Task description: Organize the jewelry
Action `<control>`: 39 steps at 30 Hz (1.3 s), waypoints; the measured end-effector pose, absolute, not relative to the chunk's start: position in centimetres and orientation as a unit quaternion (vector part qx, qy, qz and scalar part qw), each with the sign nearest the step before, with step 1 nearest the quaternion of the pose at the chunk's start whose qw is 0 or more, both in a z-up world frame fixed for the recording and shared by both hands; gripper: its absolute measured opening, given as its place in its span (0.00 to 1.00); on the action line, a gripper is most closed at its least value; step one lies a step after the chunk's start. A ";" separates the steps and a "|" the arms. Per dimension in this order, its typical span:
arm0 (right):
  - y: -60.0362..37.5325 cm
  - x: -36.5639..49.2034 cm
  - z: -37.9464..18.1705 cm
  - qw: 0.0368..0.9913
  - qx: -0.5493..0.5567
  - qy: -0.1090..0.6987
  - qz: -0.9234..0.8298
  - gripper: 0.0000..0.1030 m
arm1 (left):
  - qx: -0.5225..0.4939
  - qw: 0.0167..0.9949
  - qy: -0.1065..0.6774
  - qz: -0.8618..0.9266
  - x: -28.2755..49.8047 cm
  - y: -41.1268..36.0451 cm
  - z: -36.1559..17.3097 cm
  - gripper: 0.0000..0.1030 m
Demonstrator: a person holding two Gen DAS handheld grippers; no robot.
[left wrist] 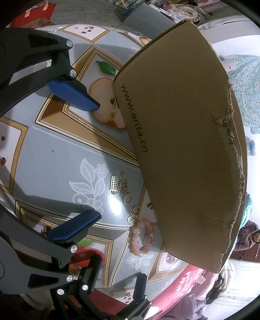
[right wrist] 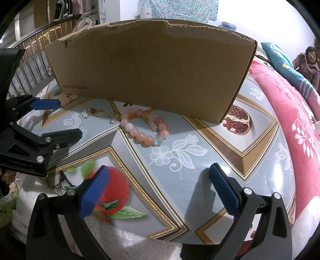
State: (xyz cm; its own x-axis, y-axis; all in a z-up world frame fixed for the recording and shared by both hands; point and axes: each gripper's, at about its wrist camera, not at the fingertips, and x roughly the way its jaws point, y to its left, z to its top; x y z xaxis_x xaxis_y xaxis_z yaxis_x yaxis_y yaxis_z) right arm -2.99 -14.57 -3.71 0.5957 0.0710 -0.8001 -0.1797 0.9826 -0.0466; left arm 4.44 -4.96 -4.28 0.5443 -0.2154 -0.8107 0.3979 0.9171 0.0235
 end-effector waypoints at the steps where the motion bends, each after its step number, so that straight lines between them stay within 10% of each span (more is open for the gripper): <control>1: -14.6 -3.0 -3.7 0.891 -0.061 0.444 0.070 0.94 | 0.103 0.873 0.444 -0.176 4.4 -5.0 -4.3 0.93; 39: -15.8 -3.8 -0.1 0.885 -0.038 0.458 0.067 0.94 | 0.101 0.864 0.459 -0.180 4.6 -3.8 -3.7 0.93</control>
